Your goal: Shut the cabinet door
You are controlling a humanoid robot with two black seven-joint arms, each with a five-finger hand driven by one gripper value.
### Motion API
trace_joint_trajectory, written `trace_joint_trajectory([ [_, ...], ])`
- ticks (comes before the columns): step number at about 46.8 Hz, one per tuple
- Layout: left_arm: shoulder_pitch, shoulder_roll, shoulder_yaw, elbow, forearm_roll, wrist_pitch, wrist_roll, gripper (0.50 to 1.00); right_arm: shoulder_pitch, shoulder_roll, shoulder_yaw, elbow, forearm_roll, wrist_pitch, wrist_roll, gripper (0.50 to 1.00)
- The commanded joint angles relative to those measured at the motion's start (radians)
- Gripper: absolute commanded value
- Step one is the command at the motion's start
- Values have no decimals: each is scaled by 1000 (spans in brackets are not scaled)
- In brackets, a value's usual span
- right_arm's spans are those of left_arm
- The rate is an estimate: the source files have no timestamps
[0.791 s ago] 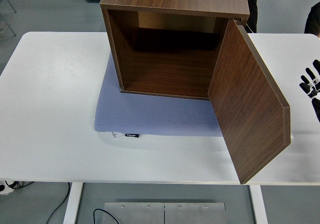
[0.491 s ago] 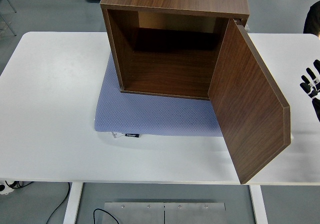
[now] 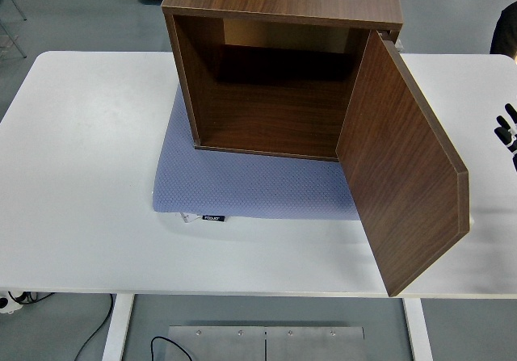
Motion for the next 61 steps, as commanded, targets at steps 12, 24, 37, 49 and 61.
trace_joint_trajectory([
  [12, -1, 0, 0, 0, 0, 0, 0, 1000, -1, -5, -1, 1, 0, 16, 0, 1000],
  [24, 0, 0, 0, 0, 0, 0, 0, 1000, -1, -13, 0, 1, -2, 48, 0, 1000],
  [37, -1, 0, 0, 0, 0, 0, 0, 1000, -4, -16, 0, 0, 0, 88, 3, 1000],
  [49, 0, 0, 0, 0, 0, 0, 0, 1000, -4, -27, 12, -40, 0, 99, 6, 1000],
  [61, 0, 0, 0, 0, 0, 0, 0, 1000, -4, -44, 12, -45, 0, 112, 1, 1000],
])
